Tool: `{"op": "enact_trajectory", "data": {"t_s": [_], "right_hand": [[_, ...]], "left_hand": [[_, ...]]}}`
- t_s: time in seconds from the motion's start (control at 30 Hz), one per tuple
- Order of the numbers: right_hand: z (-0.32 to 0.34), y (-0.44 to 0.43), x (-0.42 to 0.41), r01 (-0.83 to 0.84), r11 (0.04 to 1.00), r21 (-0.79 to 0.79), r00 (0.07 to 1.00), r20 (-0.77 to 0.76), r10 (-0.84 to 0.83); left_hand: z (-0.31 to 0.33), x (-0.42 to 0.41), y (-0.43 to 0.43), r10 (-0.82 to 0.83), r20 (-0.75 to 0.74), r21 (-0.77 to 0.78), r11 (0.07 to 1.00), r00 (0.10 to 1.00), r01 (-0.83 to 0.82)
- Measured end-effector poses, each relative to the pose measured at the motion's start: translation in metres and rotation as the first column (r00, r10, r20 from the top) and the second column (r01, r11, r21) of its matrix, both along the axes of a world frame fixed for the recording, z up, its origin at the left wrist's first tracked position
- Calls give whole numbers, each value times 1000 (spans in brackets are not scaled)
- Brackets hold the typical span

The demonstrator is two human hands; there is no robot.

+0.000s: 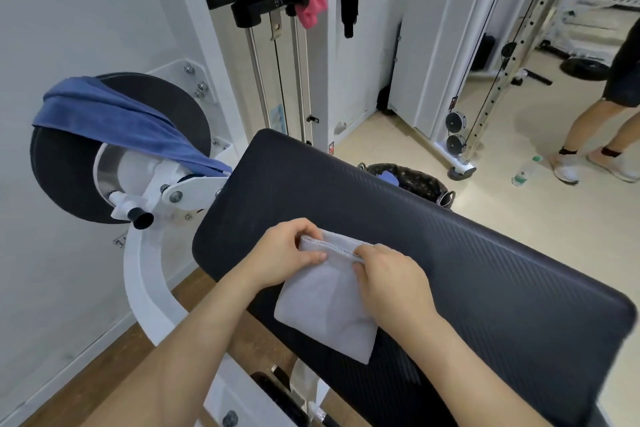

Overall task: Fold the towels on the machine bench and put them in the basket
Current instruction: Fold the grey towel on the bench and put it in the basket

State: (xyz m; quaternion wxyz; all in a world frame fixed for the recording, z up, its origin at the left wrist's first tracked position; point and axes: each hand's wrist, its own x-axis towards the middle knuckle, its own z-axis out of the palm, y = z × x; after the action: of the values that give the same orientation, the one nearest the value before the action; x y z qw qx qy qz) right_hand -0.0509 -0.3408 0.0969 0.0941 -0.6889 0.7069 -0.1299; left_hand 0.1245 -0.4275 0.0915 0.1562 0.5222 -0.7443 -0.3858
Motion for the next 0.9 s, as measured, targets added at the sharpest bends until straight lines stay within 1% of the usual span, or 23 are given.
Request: {"op": "enact_trajectory", "data": {"t_s": [0.07, 0.17, 0.27, 0.43, 0.63, 0.67, 0.7, 0.77, 0.8, 0.83, 0.87, 0.9], "right_hand": [[-2, -4, -1, 19, 1000, 2, 1000, -19, -19], [-3, -13, -5, 39, 999, 7, 998, -49, -39], [-5, -18, -8, 54, 999, 6, 997, -57, -53], [-9, -15, -7, 83, 996, -9, 995, -57, -84], [-19, -13, -4, 131, 979, -156, 988, -54, -141], [-21, -14, -3, 136, 978, -156, 987, -63, -147], [-23, -14, -3, 144, 978, -153, 984, -78, -157], [-24, -16, -2, 165, 975, -152, 979, -99, -181], [-24, -16, -1, 175, 970, -166, 975, -105, -194], [-25, -17, -1, 182, 966, -183, 973, -109, -204], [-26, -18, 0, 182, 965, -191, 972, -114, -206], [-28, -18, 0, 184, 964, -193, 970, -122, -210]], "left_hand": [[-3, 3, -4, 60, -41, 50, 997, 997, -58], [-8, 3, -6, 125, -50, 44, 991, 991, -123], [-14, -3, -5, 145, -21, -25, 989, 989, -145], [-21, -12, 2, 103, 56, -214, 973, 993, -89], [-23, -17, 2, 98, 90, -282, 957, 991, -69], [-24, -18, 4, 111, 107, -334, 940, 988, -70], [-24, -18, 6, 131, 134, -429, 901, 982, -62], [-26, -21, 13, 160, 160, -634, 773, 974, -22], [-27, -23, 18, 142, 150, -716, 698, 978, 8], [-30, -25, 24, 93, 145, -766, 641, 985, 52], [-35, -27, 30, 35, 152, -782, 616, 988, 99], [-43, -28, 37, -6, 183, -758, 636, 983, 145]]}}
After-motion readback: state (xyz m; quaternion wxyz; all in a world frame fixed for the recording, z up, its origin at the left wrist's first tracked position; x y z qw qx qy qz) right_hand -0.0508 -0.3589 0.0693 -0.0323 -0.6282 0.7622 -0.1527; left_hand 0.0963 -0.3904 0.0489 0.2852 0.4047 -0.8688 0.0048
